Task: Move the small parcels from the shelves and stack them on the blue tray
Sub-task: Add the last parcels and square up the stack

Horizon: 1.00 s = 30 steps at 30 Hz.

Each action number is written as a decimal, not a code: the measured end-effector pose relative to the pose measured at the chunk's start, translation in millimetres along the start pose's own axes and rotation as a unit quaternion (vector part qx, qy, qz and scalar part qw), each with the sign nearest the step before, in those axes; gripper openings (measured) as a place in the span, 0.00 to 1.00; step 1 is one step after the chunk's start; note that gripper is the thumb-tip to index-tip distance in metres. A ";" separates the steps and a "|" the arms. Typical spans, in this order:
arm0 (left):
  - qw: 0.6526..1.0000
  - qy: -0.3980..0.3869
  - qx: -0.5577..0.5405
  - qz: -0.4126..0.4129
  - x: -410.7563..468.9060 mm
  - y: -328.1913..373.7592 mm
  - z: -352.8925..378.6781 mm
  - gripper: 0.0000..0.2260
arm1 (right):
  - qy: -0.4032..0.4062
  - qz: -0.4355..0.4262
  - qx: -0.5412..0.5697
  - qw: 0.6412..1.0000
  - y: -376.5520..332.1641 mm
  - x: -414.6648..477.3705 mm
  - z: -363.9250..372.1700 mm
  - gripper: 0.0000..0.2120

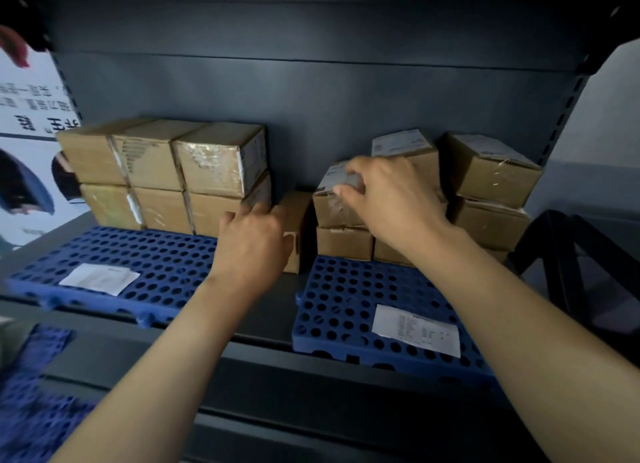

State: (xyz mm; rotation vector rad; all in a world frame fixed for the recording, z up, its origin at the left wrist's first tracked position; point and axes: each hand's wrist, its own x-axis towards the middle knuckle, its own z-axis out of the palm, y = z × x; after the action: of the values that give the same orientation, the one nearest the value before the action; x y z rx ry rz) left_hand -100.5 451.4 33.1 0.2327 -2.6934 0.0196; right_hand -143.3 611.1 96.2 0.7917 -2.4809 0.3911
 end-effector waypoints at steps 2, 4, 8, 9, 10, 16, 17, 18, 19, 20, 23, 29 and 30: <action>1.000 -0.026 0.001 -0.017 -5.5 -8.8 6.5 0.17 | -0.022 -0.003 0.011 1.000 -7.4 -4.0 4.6 0.15; 0.999 -0.045 0.005 -0.027 -10.6 -13.9 13.2 0.17 | -0.046 -0.001 0.013 0.999 -12.8 -7.7 10.2 0.16; 0.996 -0.056 -0.018 -0.061 -12.8 -16.1 23.9 0.18 | -0.085 0.004 0.007 0.996 -17.7 -12.7 22.0 0.16; 0.996 -0.055 -0.024 -0.069 -11.4 -15.6 26.4 0.20 | -0.094 0.005 0.006 0.996 -18.5 -13.5 24.1 0.16; 0.995 -0.053 -0.028 -0.075 -9.7 -14.7 29.0 0.22 | -0.100 0.005 0.004 0.995 -18.9 -14.3 26.1 0.16; 0.989 -0.068 -0.052 -0.121 8.5 -6.4 46.6 0.31 | -0.122 0.015 -0.001 0.992 -17.9 -18.4 31.8 0.15; 0.986 -0.077 -0.058 -0.136 12.3 -5.6 49.6 0.33 | -0.127 0.017 -0.003 0.992 -17.5 -19.3 31.9 0.15; 0.983 -0.084 -0.063 -0.150 15.9 -5.3 52.6 0.34 | -0.130 0.019 -0.004 0.991 -17.1 -20.1 31.9 0.15; 0.981 -0.087 -0.068 -0.160 18.6 -5.2 55.3 0.35 | -0.131 0.022 -0.003 0.991 -16.3 -20.6 31.6 0.16; 0.979 -0.087 -0.075 -0.167 20.6 -5.3 57.3 0.35 | -0.132 0.028 -0.001 0.991 -15.5 -21.1 31.3 0.16; 0.978 -0.078 -0.102 -0.165 23.3 -5.4 62.1 0.34 | -0.130 0.041 0.001 0.991 -13.4 -21.2 30.6 0.16; 0.982 -0.022 -0.121 -0.146 20.3 -3.4 51.0 0.29 | -0.115 0.046 0.002 0.992 -14.9 -17.5 29.5 0.16; 0.983 -0.009 -0.117 -0.140 18.6 -3.4 47.0 0.29 | -0.111 0.044 0.002 0.993 -15.8 -16.7 29.1 0.16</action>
State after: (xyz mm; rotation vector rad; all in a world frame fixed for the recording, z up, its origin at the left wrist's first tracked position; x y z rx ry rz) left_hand -136.3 442.7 -1.7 0.5370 -2.6262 -0.3817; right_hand -132.9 594.4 64.8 0.7643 -2.7301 0.3561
